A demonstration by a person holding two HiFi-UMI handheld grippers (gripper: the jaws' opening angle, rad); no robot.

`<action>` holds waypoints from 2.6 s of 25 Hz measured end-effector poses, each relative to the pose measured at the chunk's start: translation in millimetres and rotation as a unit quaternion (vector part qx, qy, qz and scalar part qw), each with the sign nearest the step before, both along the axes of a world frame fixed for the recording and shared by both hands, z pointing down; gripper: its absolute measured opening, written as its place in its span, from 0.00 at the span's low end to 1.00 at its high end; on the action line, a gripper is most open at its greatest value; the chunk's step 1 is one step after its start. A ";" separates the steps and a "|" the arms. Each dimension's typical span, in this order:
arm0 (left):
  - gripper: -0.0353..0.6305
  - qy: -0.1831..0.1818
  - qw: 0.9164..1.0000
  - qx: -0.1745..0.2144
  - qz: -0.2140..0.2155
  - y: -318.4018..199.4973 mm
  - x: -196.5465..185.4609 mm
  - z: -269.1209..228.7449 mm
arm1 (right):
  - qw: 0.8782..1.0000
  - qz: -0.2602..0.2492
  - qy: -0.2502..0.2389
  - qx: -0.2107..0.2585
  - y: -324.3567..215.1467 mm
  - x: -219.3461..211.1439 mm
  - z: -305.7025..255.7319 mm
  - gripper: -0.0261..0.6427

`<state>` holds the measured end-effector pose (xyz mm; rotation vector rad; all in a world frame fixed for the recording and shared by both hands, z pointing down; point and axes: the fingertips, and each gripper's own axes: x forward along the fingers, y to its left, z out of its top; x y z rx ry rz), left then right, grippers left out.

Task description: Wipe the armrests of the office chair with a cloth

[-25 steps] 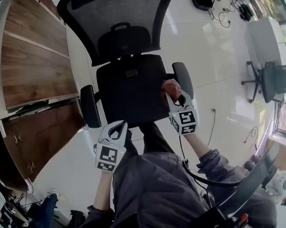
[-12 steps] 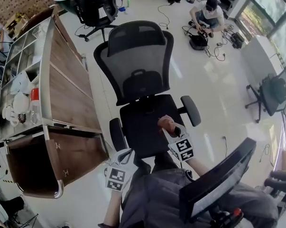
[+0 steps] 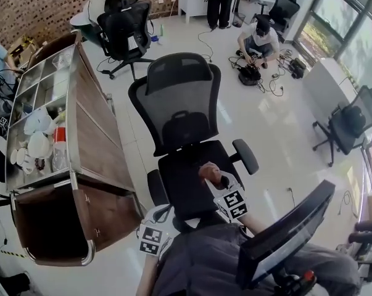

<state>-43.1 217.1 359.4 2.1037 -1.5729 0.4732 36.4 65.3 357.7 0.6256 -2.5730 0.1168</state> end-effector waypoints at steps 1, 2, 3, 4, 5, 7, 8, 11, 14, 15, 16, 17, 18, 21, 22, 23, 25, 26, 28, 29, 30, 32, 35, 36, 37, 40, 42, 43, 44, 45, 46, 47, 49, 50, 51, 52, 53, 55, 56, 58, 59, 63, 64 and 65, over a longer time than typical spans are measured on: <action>0.08 0.000 1.000 0.003 0.001 -1.3 -0.8 -1.3 | 1.000 0.003 0.001 0.001 0.0 1.7 -2.2 0.17; 0.08 0.001 1.000 0.005 0.001 -1.9 -0.8 -2.6 | 1.000 0.006 0.002 0.001 0.6 4.1 -3.3 0.17; 0.08 0.001 1.000 0.006 0.002 -1.9 -0.5 -3.6 | 1.000 0.008 0.004 0.001 1.5 6.8 -3.3 0.17; 0.08 0.000 1.000 0.008 0.002 -1.8 -0.4 -4.2 | 1.000 0.009 0.006 0.001 2.0 8.9 -3.0 0.17; 0.08 -0.001 1.000 0.009 0.002 -2.0 -0.8 -4.3 | 1.000 0.009 0.006 0.001 2.0 9.6 -3.1 0.17; 0.08 -0.002 1.000 0.008 0.002 -2.4 -2.0 -2.8 | 1.000 0.007 0.004 0.003 1.0 8.9 -4.3 0.17; 0.08 -0.001 1.000 0.007 0.001 -1.8 -2.0 -1.5 | 1.000 0.007 0.003 0.004 0.9 8.8 -4.7 0.17; 0.08 0.001 1.000 0.000 0.003 0.2 1.9 1.7 | 1.000 0.008 0.002 0.002 0.4 10.9 -5.9 0.17; 0.08 0.001 1.000 -0.003 0.004 -1.4 6.1 1.8 | 1.000 0.008 -0.004 0.006 -4.2 12.3 -7.6 0.17; 0.08 0.000 1.000 -0.003 0.004 -2.3 6.6 1.6 | 1.000 0.007 -0.005 0.007 -5.6 12.6 -7.5 0.17; 0.08 0.000 1.000 -0.004 0.003 -2.9 6.8 1.6 | 1.000 0.005 -0.003 0.006 -5.9 12.5 -7.1 0.17; 0.08 0.000 1.000 -0.004 0.002 -3.4 6.8 1.8 | 1.000 0.003 -0.001 0.004 -5.5 12.0 -6.7 0.17; 0.08 0.001 1.000 -0.005 0.001 -3.6 6.9 2.3 | 1.000 0.001 0.001 0.002 -4.7 11.0 -6.6 0.17; 0.08 0.000 1.000 -0.007 0.000 -4.0 8.2 4.0 | 1.000 -0.007 0.002 0.003 -3.1 8.9 -5.9 0.17; 0.08 0.000 1.000 -0.008 0.000 -4.3 8.8 4.3 | 1.000 -0.009 0.003 0.004 -2.9 8.5 -5.7 0.17; 0.08 0.000 1.000 -0.009 0.000 -4.7 9.3 4.4 | 1.000 -0.012 0.003 0.005 -2.6 7.9 -6.1 0.17; 0.08 0.001 1.000 -0.010 0.001 -5.9 10.2 4.6 | 1.000 -0.015 0.004 0.007 -3.3 7.5 -6.9 0.17; 0.08 0.001 1.000 -0.011 0.001 -6.9 10.4 4.6 | 1.000 -0.016 0.005 0.008 -4.4 7.8 -6.7 0.17; 0.08 0.001 1.000 -0.011 0.002 -9.0 10.4 4.8 | 1.000 -0.016 0.007 0.009 -6.6 8.9 -5.2 0.17; 0.08 0.001 1.000 -0.011 0.003 -10.1 10.3 4.7 | 1.000 -0.016 0.008 0.008 -7.3 9.3 -4.8 0.17; 0.08 0.001 1.000 -0.010 0.003 -11.0 10.4 4.5 | 1.000 -0.016 0.007 0.007 -7.8 9.4 -5.5 0.17; 0.08 0.001 1.000 -0.010 0.003 -12.7 10.5 3.9 | 1.000 -0.015 0.005 0.006 -8.6 8.9 -7.7 0.17; 0.08 -0.001 1.000 -0.010 0.005 -15.5 9.9 1.6 | 1.000 -0.014 0.009 0.007 -10.9 11.0 -7.4 0.17; 0.08 -0.002 1.000 -0.010 0.006 -16.4 9.9 0.7 | 1.000 -0.013 0.010 0.007 -11.8 11.8 -7.5 0.17; 0.08 -0.004 1.000 -0.010 0.007 -17.1 10.3 0.4 | 1.000 -0.012 0.009 0.008 -12.4 12.0 -8.3 0.17; 0.08 -0.009 1.000 -0.012 0.010 -17.8 11.1 2.0 | 1.000 -0.012 0.006 0.010 -12.4 11.8 -9.1 0.17; 0.08 -0.007 1.000 -0.012 0.006 -18.4 9.9 2.6 | 1.000 -0.012 0.007 0.008 -11.9 12.3 -7.0 0.17; 0.08 -0.005 1.000 -0.010 0.001 -19.2 8.6 2.3 | 1.000 -0.012 0.007 0.008 -12.2 12.3 -6.7 0.17; 0.08 -0.003 1.000 -0.007 -0.004 -20.0 7.0 2.0 | 1.000 -0.013 0.007 0.009 -12.6 11.9 -7.0 0.17; 0.08 -0.003 1.000 -0.006 -0.008 -20.5 5.5 1.8 | 1.000 -0.013 0.006 0.009 -12.8 11.1 -7.6 0.17; 0.08 -0.003 1.000 -0.005 -0.010 -20.7 4.5 1.7 | 1.000 -0.013 0.005 0.008 -12.7 10.6 -7.8 0.17; 0.08 -0.004 1.000 -0.005 -0.012 -20.8 3.9 1.5 | 1.000 -0.013 0.006 0.007 -12.6 10.8 -7.4 0.17; 0.08 -0.004 1.000 -0.004 -0.013 -20.6 3.7 1.2 | 1.000 -0.014 0.007 0.007 -12.2 10.8 -6.6 0.17; 0.08 -0.005 1.000 -0.004 -0.014 -20.2 3.5 1.4 | 1.000 -0.016 0.007 0.008 -11.7 9.9 -6.8 0.17; 0.08 -0.005 1.000 -0.004 -0.015 -19.7 3.4 1.7 | 1.000 -0.018 0.008 0.008 -10.9 9.1 -6.3 0.17; 0.08 -0.004 1.000 -0.004 -0.016 -19.1 3.3 2.1 | 1.000 -0.019 0.009 0.007 -10.1 8.6 -5.3 0.17; 0.08 -0.004 1.000 -0.005 -0.017 -18.7 3.1 2.5 | 1.000 -0.021 0.009 0.006 -9.6 7.8 -4.8 0.17; 0.08 -0.004 1.000 -0.005 -0.020 -18.3 2.3 3.1 | 1.000 -0.025 0.006 0.005 -9.5 4.5 -5.6 0.17; 0.08 -0.004 1.000 -0.005 -0.022 -18.0 1.8 3.4 | 1.000 -0.027 0.006 0.005 -9.6 2.9 -5.5 0.17; 0.08 -0.003 1.000 -0.005 -0.028 -16.8 0.4 4.5 | 0.999 -0.033 0.007 0.006 -9.5 -0.2 -3.8 0.17; 0.08 -0.003 1.000 -0.005 -0.031 -16.0 0.0 5.0 | 0.999 -0.037 0.008 0.005 -9.1 -1.9 -2.7 0.17; 0.08 0.000 0.999 -0.008 -0.045 -11.5 -1.4 7.5 | 0.998 -0.055 0.011 0.002 -5.5 -9.9 2.3 0.17; 0.08 0.000 0.999 -0.009 -0.049 -10.1 -2.0 8.3 | 0.998 -0.062 0.012 0.001 -4.4 -12.7 4.1 0.17; 0.08 0.001 0.998 -0.010 -0.055 -8.3 -2.8 9.2 | 0.998 -0.069 0.014 0.000 -3.0 -15.8 6.3 0.17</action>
